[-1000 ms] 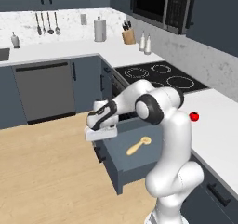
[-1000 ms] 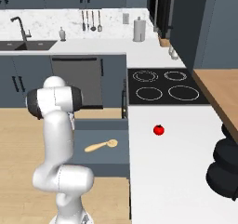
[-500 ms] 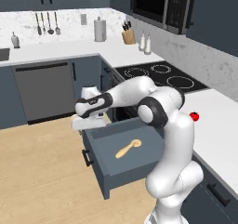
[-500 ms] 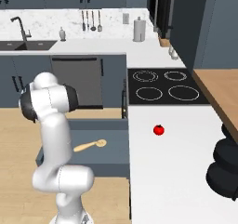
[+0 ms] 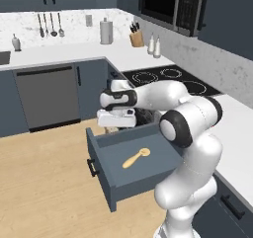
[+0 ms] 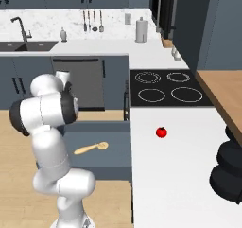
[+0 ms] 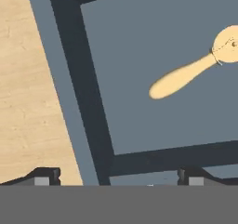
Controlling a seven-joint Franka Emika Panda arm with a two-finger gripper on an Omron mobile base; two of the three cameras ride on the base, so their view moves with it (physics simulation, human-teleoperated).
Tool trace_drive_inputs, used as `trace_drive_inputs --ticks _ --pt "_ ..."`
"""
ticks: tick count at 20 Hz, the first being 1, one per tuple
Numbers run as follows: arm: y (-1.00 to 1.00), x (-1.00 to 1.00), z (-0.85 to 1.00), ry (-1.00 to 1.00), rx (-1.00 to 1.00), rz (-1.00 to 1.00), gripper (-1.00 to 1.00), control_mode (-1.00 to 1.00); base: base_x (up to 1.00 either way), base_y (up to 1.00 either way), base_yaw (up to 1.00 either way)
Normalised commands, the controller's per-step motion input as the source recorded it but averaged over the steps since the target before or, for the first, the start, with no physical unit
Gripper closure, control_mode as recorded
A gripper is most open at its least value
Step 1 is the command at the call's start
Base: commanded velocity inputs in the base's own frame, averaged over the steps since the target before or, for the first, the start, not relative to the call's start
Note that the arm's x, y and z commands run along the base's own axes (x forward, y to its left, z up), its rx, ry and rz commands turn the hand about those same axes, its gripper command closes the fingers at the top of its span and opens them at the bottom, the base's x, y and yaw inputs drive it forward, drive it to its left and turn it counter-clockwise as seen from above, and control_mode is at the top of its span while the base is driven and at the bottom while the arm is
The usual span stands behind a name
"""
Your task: Pick the pizza cutter from the drawer and place it on the counter.
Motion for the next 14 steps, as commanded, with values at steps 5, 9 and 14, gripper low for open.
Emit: trace_drive_inputs --ticks 5,9,14 --pt "-1.0 -0.86 -0.12 -0.07 -0.02 -0.29 -1.0 -1.0 0.0 0.0 0.0" --pt "-0.57 -0.4 0.05 -0.15 -0.13 -0.19 -1.0 -1.0 0.0 0.0 0.0" --pt "0.12 0.46 -0.01 0.0 -0.3 -0.12 -1.0 -1.0 0.0 0.0 0.0"
